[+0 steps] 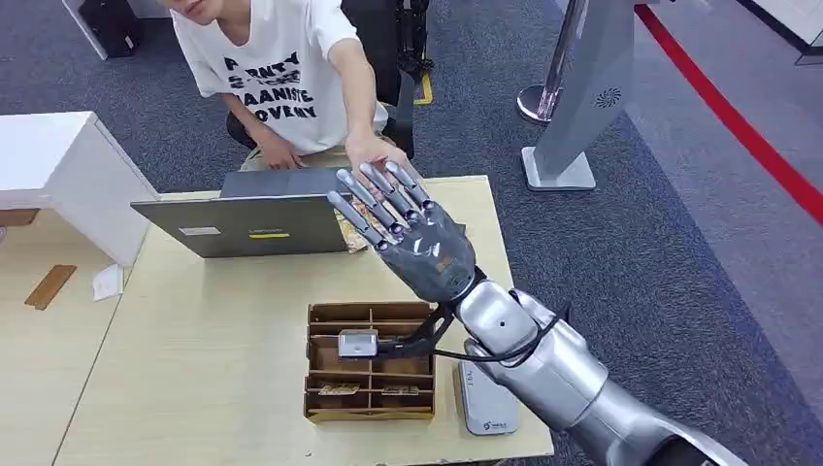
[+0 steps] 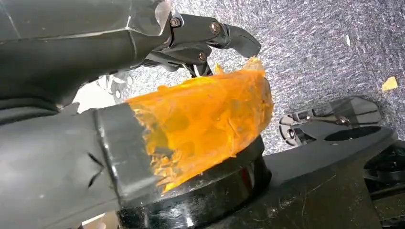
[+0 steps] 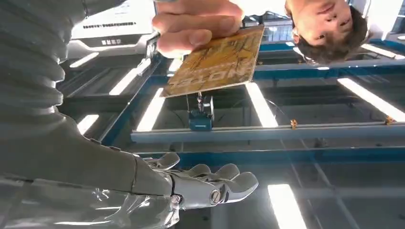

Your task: Pass the card to the sensor for recognition and then transmit it.

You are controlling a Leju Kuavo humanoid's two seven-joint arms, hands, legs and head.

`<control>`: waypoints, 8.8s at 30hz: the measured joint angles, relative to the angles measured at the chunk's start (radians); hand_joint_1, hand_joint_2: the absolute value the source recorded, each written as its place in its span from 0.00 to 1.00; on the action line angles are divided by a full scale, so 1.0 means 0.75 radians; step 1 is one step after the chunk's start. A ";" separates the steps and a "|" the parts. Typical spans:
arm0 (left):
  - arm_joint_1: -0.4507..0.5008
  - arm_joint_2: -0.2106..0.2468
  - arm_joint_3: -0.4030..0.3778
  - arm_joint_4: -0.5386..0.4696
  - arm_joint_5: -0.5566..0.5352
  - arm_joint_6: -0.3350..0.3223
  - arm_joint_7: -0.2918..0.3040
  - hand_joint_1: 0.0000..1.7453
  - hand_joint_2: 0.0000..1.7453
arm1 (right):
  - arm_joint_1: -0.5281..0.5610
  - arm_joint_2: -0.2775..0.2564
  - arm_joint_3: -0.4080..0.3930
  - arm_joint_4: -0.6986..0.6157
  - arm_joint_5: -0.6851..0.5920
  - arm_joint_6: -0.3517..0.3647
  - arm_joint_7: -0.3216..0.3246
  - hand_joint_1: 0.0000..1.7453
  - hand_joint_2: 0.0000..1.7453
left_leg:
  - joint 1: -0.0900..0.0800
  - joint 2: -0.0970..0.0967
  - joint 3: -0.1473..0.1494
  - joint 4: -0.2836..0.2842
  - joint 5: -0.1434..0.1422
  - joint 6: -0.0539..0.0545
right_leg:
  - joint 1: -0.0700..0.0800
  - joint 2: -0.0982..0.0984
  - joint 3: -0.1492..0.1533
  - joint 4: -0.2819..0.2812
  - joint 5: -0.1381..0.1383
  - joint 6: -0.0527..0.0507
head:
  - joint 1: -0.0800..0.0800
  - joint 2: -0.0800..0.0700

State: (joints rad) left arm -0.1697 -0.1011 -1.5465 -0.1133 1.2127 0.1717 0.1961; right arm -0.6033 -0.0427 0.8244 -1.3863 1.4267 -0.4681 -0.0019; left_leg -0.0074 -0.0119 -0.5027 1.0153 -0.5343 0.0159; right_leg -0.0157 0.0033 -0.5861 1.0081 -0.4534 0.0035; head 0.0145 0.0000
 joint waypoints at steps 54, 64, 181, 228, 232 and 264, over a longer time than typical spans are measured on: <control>0.012 0.000 0.001 0.006 0.092 0.010 -0.041 0.00 0.00 | 0.210 0.120 -0.134 -0.135 -0.885 0.319 -0.163 1.00 1.00 | 0.000 0.000 -0.001 0.000 0.000 0.000 | 0.000 0.000 -0.001 0.000 -0.001 0.000 | 0.000 0.000; 0.013 0.000 0.001 0.006 0.094 0.010 -0.045 0.00 0.00 | 0.247 0.142 -0.172 -0.198 -0.897 0.332 -0.166 1.00 1.00 | 0.000 0.000 -0.001 0.000 0.000 0.000 | 0.000 0.000 -0.001 0.000 0.000 0.000 | 0.000 0.000; 0.061 0.002 0.090 0.006 0.420 0.066 -0.137 0.00 0.00 | 1.037 -0.209 -0.522 -0.386 -1.089 0.452 0.138 1.00 1.00 | 0.000 0.001 0.000 0.000 -0.006 0.005 | 0.000 -0.001 0.000 -0.003 -0.005 0.005 | 0.001 0.000; 0.061 -0.001 0.068 0.006 0.457 0.068 -0.138 0.00 0.00 | 1.005 -0.209 -0.507 -0.289 -1.003 0.456 0.203 1.00 1.00 | 0.000 0.001 0.000 0.000 -0.006 0.005 | 0.000 -0.001 0.001 -0.003 -0.005 0.005 | 0.000 0.000; 0.061 -0.001 0.067 0.006 0.460 0.068 -0.139 0.00 0.00 | 1.003 -0.209 -0.506 -0.286 -0.969 0.456 0.225 1.00 1.00 | 0.000 0.001 0.000 0.000 -0.006 0.005 | 0.000 -0.001 0.001 -0.003 -0.005 0.005 | 0.001 0.000; 0.060 -0.004 0.057 0.006 0.466 0.067 -0.146 0.00 0.00 | 0.937 -0.200 -0.421 -0.182 -0.881 0.485 0.264 1.00 1.00 | 0.000 0.001 0.001 0.000 -0.006 0.005 | 0.000 0.000 0.002 -0.003 -0.005 0.005 | 0.001 0.000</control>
State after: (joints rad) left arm -0.1248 -0.1038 -1.5038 -0.1087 1.5625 0.2220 0.0866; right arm 0.0992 -0.1930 0.5089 -1.5228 0.7656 -0.1041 0.1965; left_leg -0.0075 -0.0112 -0.5017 1.0151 -0.5388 0.0196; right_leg -0.0157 0.0031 -0.5847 1.0060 -0.4568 0.0073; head 0.0149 0.0000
